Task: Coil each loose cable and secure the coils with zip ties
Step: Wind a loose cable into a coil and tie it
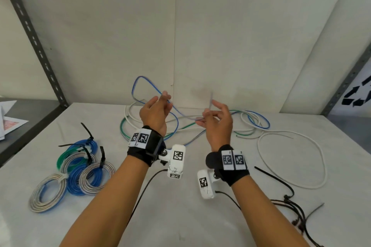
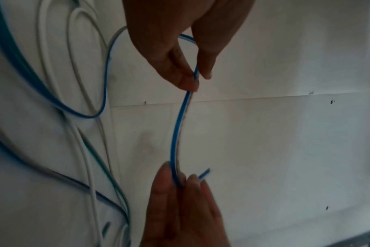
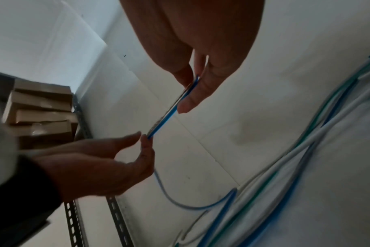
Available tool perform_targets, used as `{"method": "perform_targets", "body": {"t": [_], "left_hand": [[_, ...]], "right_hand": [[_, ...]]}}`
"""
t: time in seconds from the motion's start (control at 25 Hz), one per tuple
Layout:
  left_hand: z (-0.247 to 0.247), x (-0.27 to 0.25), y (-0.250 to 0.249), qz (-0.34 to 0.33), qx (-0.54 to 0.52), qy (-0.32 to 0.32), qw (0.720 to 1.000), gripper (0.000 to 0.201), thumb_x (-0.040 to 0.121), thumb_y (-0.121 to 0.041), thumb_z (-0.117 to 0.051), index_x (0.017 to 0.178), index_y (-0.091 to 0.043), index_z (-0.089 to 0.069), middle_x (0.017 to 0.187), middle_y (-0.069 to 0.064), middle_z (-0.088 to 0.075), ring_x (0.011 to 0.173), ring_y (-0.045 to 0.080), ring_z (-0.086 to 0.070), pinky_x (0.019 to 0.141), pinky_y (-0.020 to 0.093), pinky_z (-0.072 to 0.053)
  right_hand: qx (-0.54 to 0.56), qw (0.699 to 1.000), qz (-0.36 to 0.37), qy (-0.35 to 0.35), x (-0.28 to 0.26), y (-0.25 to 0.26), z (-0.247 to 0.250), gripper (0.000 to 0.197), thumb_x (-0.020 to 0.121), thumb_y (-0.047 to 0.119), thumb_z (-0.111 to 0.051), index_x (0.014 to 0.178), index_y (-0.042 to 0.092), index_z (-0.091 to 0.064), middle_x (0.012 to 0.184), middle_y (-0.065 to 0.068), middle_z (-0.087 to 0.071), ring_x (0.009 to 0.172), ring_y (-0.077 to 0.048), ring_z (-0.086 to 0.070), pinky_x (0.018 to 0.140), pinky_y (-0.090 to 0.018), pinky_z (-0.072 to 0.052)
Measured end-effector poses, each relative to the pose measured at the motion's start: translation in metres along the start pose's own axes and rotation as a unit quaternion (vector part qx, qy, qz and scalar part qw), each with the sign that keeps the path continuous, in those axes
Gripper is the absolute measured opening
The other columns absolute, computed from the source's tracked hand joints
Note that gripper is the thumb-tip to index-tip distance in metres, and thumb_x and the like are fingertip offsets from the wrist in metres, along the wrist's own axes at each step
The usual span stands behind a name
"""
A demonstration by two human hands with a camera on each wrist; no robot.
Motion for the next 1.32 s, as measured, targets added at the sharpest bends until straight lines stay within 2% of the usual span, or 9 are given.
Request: {"method": "perform_targets", "body": {"t": [0.24, 0.32, 0.4, 0.48, 0.6, 0.72, 1.0, 1.16, 1.32], "left_hand": [[-0.017, -0.016, 0.000, -0.077, 0.253, 0.144, 0.954, 0.024, 0.100, -0.020, -0.061, 0.118, -0.006, -0.067, 0.095, 0.010, -0.074, 0.062, 0.014, -0.060, 0.062, 0.027, -0.056], [-0.018, -0.020, 0.003, -0.043, 0.324, 0.231, 0.917, 0.031, 0.099, -0.010, -0.061, 0.130, -0.007, -0.059, 0.112, 0.009, -0.067, 0.077, 0.016, -0.062, 0.074, 0.031, -0.061], [-0.014, -0.028, 0.010, 0.030, 0.344, 0.285, 0.894, 0.053, 0.097, -0.007, -0.064, 0.144, -0.014, -0.041, 0.108, 0.013, -0.059, 0.085, 0.021, -0.066, 0.078, 0.038, -0.063], [-0.011, -0.027, 0.009, 0.031, 0.301, 0.259, 0.917, 0.057, 0.093, -0.004, -0.068, 0.142, -0.010, -0.040, 0.098, 0.020, -0.061, 0.075, 0.023, -0.071, 0.070, 0.034, -0.063], [0.004, -0.011, 0.000, -0.013, 0.153, 0.123, 0.980, 0.046, 0.086, 0.000, -0.074, 0.124, 0.000, -0.049, 0.086, 0.019, -0.069, 0.066, 0.022, -0.072, 0.068, 0.028, -0.060], [0.012, -0.005, -0.004, -0.036, 0.066, 0.066, 0.995, 0.037, 0.087, -0.005, -0.076, 0.116, -0.002, -0.054, 0.081, 0.010, -0.074, 0.069, 0.018, -0.072, 0.071, 0.030, -0.059], [-0.010, -0.019, -0.026, -0.162, 0.275, 0.193, 0.928, 0.026, 0.102, -0.012, -0.057, 0.125, -0.009, -0.068, 0.089, 0.009, -0.057, 0.066, 0.011, -0.057, 0.068, 0.034, -0.061], [-0.017, -0.027, -0.030, -0.169, 0.298, 0.249, 0.906, 0.026, 0.096, -0.007, -0.064, 0.121, -0.003, -0.070, 0.095, 0.009, -0.054, 0.071, 0.023, -0.064, 0.070, 0.036, -0.062], [-0.021, -0.033, -0.032, -0.154, 0.285, 0.269, 0.907, 0.026, 0.092, -0.004, -0.068, 0.117, 0.002, -0.071, 0.095, 0.012, -0.059, 0.072, 0.022, -0.065, 0.072, 0.038, -0.063]], "right_hand": [[-0.028, 0.996, -0.002, 0.086, -0.005, -0.009, -0.006, 0.026, 0.099, 0.005, -0.059, 0.123, 0.016, -0.061, 0.097, -0.018, -0.066, 0.073, -0.026, -0.075, 0.067, -0.033, -0.062], [0.002, 0.998, -0.018, 0.056, 0.000, -0.012, 0.004, 0.020, 0.099, 0.003, -0.060, 0.117, 0.012, -0.060, 0.099, -0.020, -0.065, 0.073, -0.026, -0.075, 0.064, -0.032, -0.061], [0.014, 0.999, -0.030, 0.027, 0.005, -0.017, 0.010, 0.016, 0.098, 0.003, -0.060, 0.113, 0.009, -0.058, 0.102, -0.022, -0.062, 0.073, -0.028, -0.076, 0.063, -0.035, -0.061], [0.011, 1.000, -0.017, 0.021, 0.010, -0.015, 0.011, 0.015, 0.098, 0.004, -0.061, 0.111, 0.010, -0.059, 0.101, -0.021, -0.061, 0.074, -0.031, -0.075, 0.064, -0.037, -0.062], [0.010, 0.999, 0.006, 0.037, 0.005, -0.010, 0.004, 0.015, 0.095, 0.005, -0.066, 0.106, 0.013, -0.060, 0.096, -0.023, -0.063, 0.073, -0.033, -0.073, 0.069, -0.038, -0.062], [-0.015, 0.997, 0.036, 0.073, -0.006, -0.002, -0.007, 0.014, 0.094, 0.006, -0.068, 0.103, 0.013, -0.060, 0.090, -0.019, -0.065, 0.073, -0.032, -0.073, 0.069, -0.036, -0.062], [-0.193, 0.959, 0.122, 0.167, -0.017, 0.011, -0.019, 0.008, 0.094, 0.009, -0.065, 0.095, 0.017, -0.064, 0.080, 0.003, -0.070, 0.072, -0.015, -0.070, 0.062, -0.033, -0.058], [-0.243, 0.937, 0.188, 0.164, -0.013, 0.031, -0.015, 0.019, 0.095, 0.007, -0.063, 0.105, 0.021, -0.069, 0.084, 0.009, -0.067, 0.079, -0.010, -0.065, 0.059, -0.015, -0.048], [-0.354, 0.882, 0.268, 0.159, -0.013, 0.036, -0.015, 0.022, 0.098, 0.012, -0.056, 0.112, 0.026, -0.066, 0.092, 0.007, -0.064, 0.081, -0.014, -0.061, 0.062, -0.038, -0.054]]}}
Point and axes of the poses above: each hand's wrist, its own x-axis towards the middle knuckle, its own z-axis out of the back of the hand, y = z × x, the point moved 6 cm from there along x, towards the middle knuckle
